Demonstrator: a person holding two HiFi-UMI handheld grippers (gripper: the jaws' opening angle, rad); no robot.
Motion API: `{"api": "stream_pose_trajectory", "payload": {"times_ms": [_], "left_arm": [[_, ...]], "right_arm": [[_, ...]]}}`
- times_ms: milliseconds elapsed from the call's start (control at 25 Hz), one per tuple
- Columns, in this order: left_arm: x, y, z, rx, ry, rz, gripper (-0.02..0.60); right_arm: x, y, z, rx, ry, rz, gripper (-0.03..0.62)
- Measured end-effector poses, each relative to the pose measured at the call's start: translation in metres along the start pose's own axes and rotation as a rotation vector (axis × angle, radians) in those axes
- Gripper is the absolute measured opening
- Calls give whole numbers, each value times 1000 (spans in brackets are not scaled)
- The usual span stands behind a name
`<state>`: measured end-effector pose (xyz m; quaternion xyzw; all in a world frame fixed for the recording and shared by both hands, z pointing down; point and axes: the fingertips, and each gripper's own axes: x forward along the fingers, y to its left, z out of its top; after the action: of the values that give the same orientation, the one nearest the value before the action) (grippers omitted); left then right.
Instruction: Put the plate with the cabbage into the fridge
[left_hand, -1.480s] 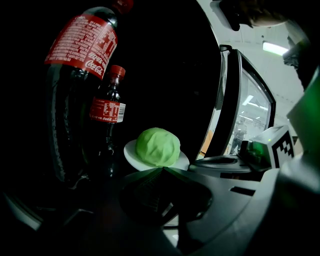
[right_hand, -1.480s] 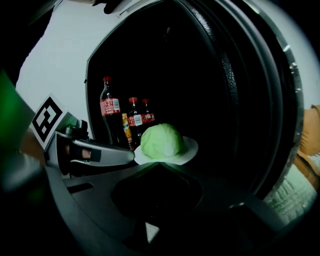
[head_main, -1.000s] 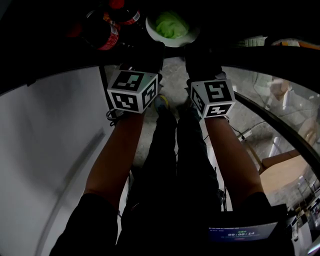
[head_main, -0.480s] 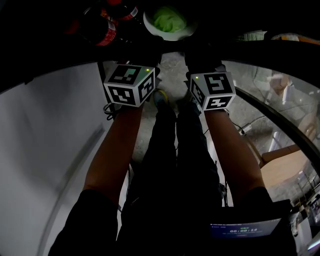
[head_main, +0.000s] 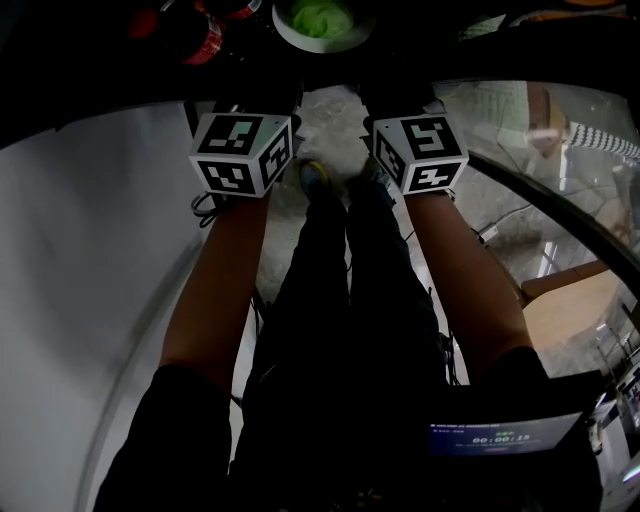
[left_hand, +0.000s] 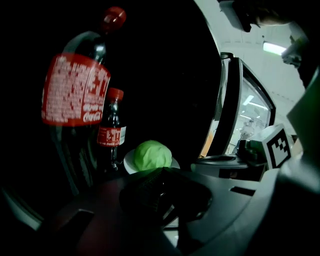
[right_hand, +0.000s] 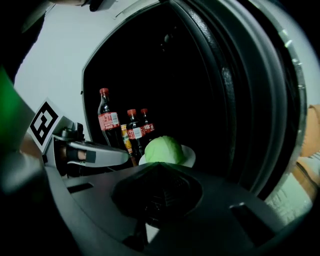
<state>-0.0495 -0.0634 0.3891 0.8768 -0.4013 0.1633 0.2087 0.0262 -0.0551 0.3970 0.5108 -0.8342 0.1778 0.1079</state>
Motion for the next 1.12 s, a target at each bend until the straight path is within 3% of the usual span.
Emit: {"api": "stream_pose_trajectory", "payload": {"times_ms": [360,800,1120], "left_arm": [[-39,-20,34,63,-87,-2,3],[-114,-58,84,88,-175,-27,3],[-125,-70,90,129,-181,-70,3]], "right_arm": [[-39,1,44,-9,-53,-13,5],[-110,45,100,-67,-99,-3,5],[-122,50,107,-69,-113,-22,5]]}}
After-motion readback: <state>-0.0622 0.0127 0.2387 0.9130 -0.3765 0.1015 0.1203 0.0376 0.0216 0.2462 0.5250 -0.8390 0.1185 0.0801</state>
